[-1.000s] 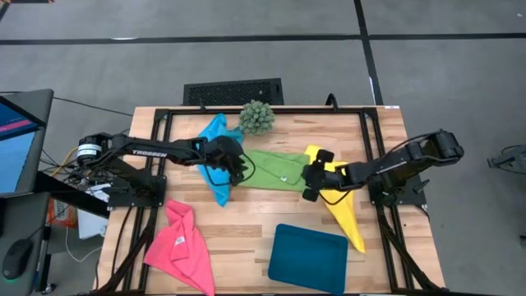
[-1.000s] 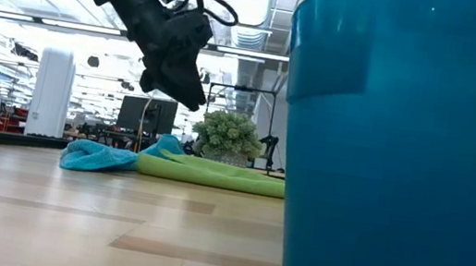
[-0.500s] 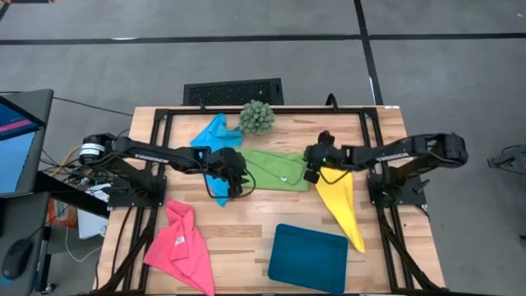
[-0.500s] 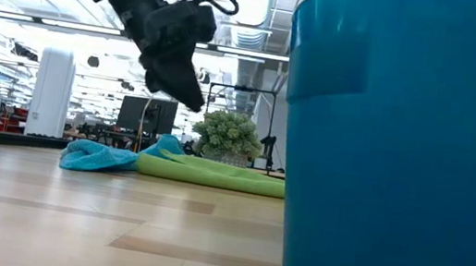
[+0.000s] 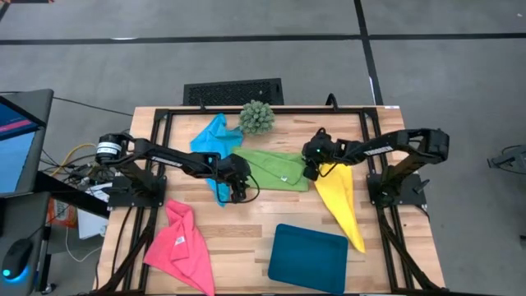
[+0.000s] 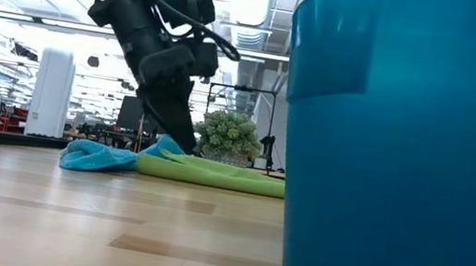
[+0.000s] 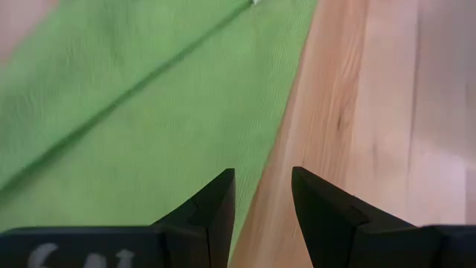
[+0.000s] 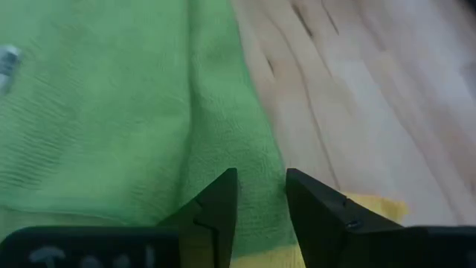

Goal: Fold microfiber towels
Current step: Fold the green microfiber cloth

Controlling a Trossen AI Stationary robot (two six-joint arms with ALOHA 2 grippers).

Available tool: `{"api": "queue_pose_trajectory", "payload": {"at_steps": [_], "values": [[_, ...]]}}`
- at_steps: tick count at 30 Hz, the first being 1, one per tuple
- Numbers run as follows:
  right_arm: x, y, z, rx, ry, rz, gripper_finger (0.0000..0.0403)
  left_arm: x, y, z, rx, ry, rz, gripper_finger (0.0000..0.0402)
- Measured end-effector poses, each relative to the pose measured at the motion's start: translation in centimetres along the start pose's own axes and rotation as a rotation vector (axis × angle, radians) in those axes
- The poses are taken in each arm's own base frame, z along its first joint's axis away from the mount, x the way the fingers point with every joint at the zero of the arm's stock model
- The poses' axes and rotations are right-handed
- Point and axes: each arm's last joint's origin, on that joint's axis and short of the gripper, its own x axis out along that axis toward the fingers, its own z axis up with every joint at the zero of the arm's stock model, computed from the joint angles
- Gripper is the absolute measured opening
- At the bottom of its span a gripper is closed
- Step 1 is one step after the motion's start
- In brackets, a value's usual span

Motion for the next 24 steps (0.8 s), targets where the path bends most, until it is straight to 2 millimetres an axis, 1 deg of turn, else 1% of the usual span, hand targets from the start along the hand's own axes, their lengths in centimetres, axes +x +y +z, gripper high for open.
{"api": "queue_pose_trajectory", "payload": {"at_steps": [4, 8, 11, 14, 17, 21, 24], "values": [[0.3, -0.3, -0.1, 0.016, 0.009, -0.036, 0.0102, 0.2, 0.0, 0.0, -0.002, 0.001, 0.001, 0.0125], [-0.1, -1.2, 0.2, 0.051, -0.013, -0.108, 0.007, 0.2, 0.1, 0.0, -0.004, 0.001, 0.003, 0.0125], [-1.0, -1.8, 0.6, 0.071, -0.051, -0.127, 0.0061, 0.2, 0.1, 0.0, -0.021, 0.0, 0.005, 0.0125], [-2.1, -2.1, 1.2, 0.082, -0.102, -0.14, 0.0063, -0.3, 0.1, 0.2, -0.038, -0.015, 0.007, 0.0125], [-3.1, -2.5, 1.4, 0.093, -0.131, -0.15, 0.0077, -1.9, 0.1, 0.7, -0.041, -0.064, 0.043, 0.0125], [-4.3, -2.7, 1.5, 0.09, -0.142, -0.145, 0.0109, -5.3, 0.5, 1.4, 0.009, -0.153, 0.174, 0.0125], [-5.0, -2.2, 1.9, 0.039, -0.193, -0.029, 0.0136, -7.3, 0.7, 1.9, 0.095, -0.221, 0.25, 0.0125]]}}
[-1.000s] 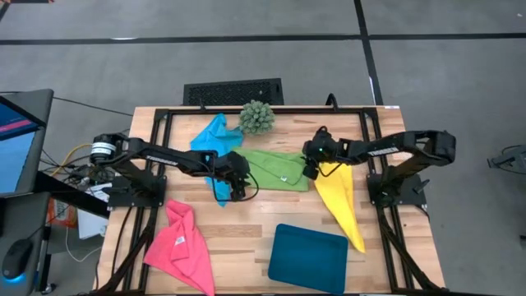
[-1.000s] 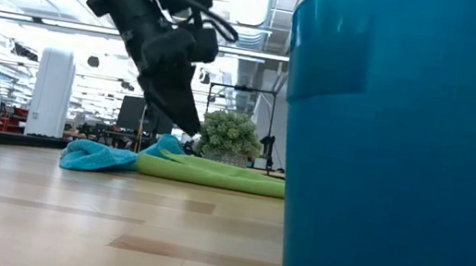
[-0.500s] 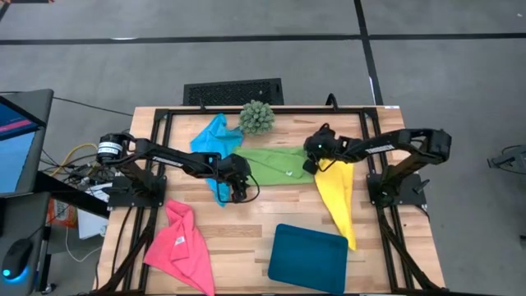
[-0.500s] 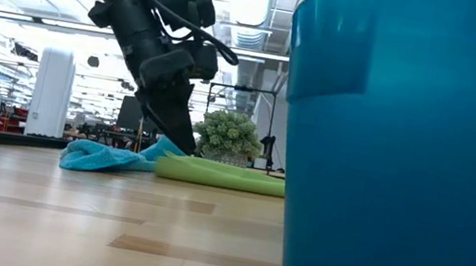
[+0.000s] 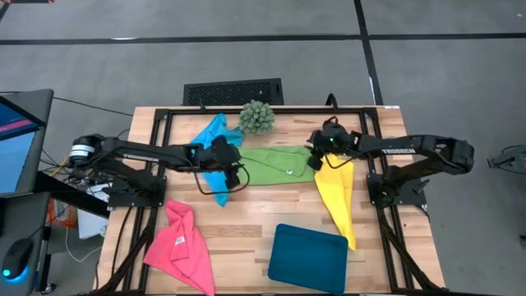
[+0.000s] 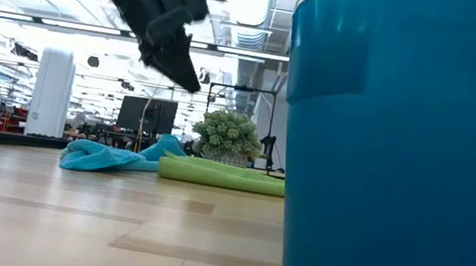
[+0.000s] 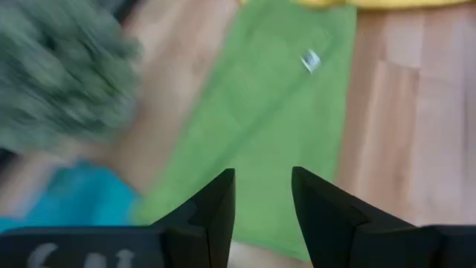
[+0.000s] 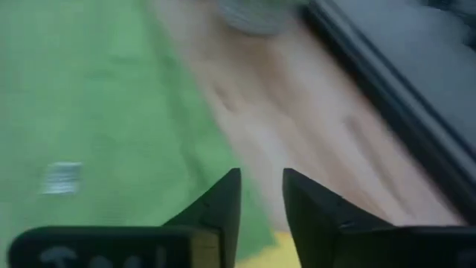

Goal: Fold microfiber towels
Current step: Fold the green microfiber cloth

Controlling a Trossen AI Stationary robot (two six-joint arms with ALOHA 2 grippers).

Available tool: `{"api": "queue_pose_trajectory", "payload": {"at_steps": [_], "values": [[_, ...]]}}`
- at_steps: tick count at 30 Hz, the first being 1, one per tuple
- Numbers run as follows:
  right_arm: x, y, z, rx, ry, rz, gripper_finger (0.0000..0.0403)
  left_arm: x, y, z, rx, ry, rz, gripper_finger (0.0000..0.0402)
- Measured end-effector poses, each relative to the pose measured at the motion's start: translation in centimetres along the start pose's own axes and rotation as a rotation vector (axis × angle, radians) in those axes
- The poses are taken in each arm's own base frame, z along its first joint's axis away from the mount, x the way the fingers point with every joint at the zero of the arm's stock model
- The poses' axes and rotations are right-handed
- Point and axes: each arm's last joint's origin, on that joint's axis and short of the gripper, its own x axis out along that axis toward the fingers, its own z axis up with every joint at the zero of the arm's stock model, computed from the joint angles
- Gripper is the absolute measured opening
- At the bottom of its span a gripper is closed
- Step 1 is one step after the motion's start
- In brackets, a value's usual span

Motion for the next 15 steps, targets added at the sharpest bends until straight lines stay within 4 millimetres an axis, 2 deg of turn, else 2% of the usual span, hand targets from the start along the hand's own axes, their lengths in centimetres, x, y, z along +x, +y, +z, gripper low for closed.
{"api": "queue_pose_trajectory", "payload": {"at_steps": [4, 11, 15], "values": [[0.0, 1.3, 0.2, -0.055, -0.017, 0.092, 0.0163, 0.2, 1.4, 0.0, 0.089, 0.015, 0.008, 0.0125], [0.8, 3.2, -0.3, -0.154, 0.022, 0.156, 0.0175, 3.9, 4.2, -1.8, 0.175, 0.174, 0.023, 0.0125], [1.1, 4.0, -0.6, -0.216, 0.038, 0.18, 0.0172, 5.1, 5.2, -2.3, 0.197, 0.2, -0.02, 0.0125]]}}
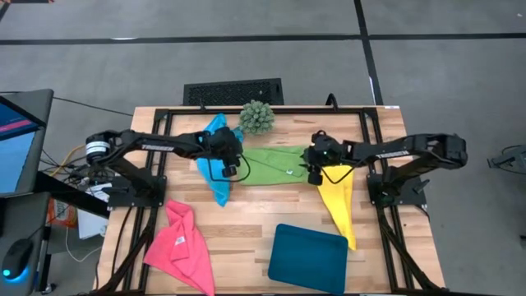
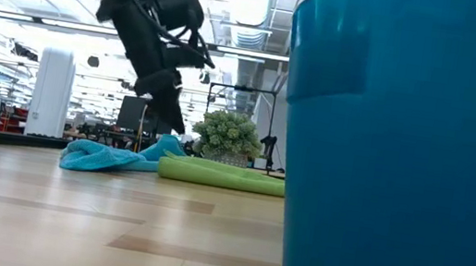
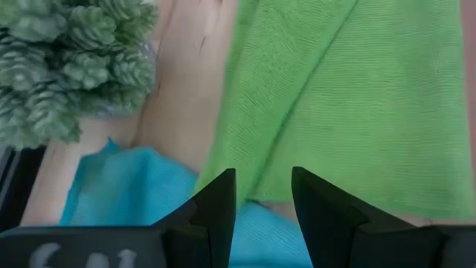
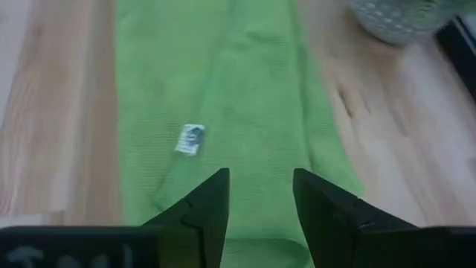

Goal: Fold microfiber towels
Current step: Fold the green microfiber cloth

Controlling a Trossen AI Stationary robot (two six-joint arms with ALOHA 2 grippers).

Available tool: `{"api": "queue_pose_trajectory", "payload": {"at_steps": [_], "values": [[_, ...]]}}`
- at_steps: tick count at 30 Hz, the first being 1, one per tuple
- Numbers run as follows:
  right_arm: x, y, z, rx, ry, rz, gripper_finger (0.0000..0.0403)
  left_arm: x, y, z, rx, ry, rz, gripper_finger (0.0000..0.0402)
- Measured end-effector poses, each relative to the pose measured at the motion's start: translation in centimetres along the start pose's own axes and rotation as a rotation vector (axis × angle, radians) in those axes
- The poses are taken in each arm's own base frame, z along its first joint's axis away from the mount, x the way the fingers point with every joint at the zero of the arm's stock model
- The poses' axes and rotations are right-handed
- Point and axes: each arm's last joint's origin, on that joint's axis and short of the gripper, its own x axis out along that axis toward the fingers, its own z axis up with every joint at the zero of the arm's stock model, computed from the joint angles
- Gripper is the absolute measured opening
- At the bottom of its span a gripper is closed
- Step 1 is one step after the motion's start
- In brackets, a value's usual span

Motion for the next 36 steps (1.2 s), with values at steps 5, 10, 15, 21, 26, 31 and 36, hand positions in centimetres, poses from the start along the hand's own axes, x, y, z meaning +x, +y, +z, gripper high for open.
{"api": "queue_pose_trajectory", "payload": {"at_steps": [5, 10, 15, 21, 26, 31, 36], "values": [[0.7, 1.4, -0.2, -0.057, 0.033, 0.052, 0.0167, 0.2, 0.2, -0.1, 0.025, 0.009, 0.0, 0.0125], [1.5, 2.7, -0.5, -0.1, 0.074, 0.071, 0.0167, 0.2, 0.2, -0.2, 0.027, 0.018, -0.002, 0.0125], [2.6, 3.0, -1.1, -0.123, 0.118, 0.057, 0.0164, 0.2, 0.2, -0.2, 0.024, 0.019, 0.0, 0.0125], [3.3, 3.1, -1.4, -0.123, 0.122, 0.056, 0.0163, 0.2, 0.2, -0.3, 0.012, 0.024, -0.001, 0.0125], [3.4, 3.1, -1.3, -0.124, 0.122, 0.033, 0.0143, 0.2, 0.2, -0.5, 0.012, 0.042, -0.005, 0.0125], [3.2, 3.1, -1.2, -0.124, 0.115, 0.028, 0.0107, 0.2, 0.2, -0.5, 0.012, 0.044, -0.005, 0.0125], [3.0, 3.0, -1.1, -0.112, 0.105, 0.025, 0.0075, 0.2, 0.2, -0.5, 0.012, 0.047, -0.003, 0.0125]]}}
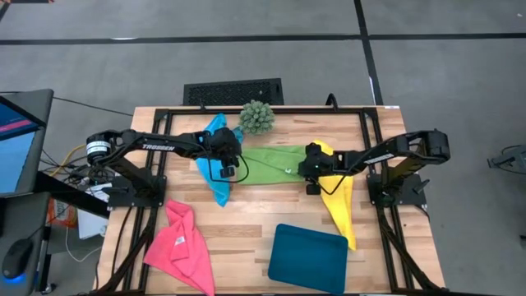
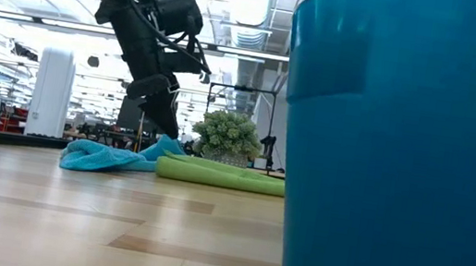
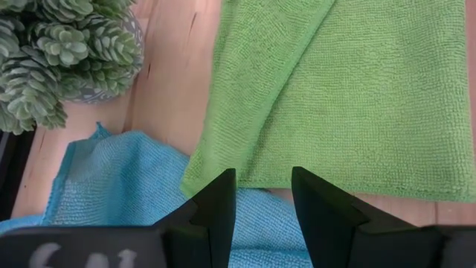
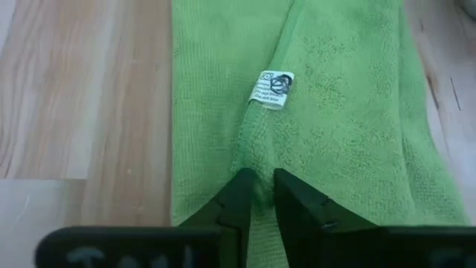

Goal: Fold microfiber towels
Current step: Fold the green microfiber cloth

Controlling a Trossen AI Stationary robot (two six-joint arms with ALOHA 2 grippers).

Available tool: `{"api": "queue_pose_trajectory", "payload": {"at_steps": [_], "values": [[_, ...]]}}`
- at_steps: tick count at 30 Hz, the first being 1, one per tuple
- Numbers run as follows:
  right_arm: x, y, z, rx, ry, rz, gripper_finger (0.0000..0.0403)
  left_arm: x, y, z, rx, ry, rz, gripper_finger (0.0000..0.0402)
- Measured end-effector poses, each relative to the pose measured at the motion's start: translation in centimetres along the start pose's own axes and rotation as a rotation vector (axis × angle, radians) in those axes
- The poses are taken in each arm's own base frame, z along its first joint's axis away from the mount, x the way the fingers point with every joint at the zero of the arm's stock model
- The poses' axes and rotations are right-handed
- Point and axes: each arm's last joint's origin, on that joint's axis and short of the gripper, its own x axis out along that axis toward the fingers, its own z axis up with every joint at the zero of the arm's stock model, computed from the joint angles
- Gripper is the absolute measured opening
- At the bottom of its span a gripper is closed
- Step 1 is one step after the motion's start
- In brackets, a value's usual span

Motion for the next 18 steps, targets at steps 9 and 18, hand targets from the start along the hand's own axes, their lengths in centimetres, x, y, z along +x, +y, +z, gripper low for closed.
{"api": "queue_pose_trajectory", "payload": {"at_steps": [9, 18], "values": [[-0.2, -0.05, 0.13, 0.018, -0.012, -0.002, 0.0049, -0.02, 0.03, -0.52, 0.018, 0.064, 0.04, 0.0125], [-0.2, -0.05, 0.15, 0.036, -0.013, 0.0, 0.0043, 0.04, 0.7, -0.66, 0.135, 0.072, 0.059, 0.0125]]}}
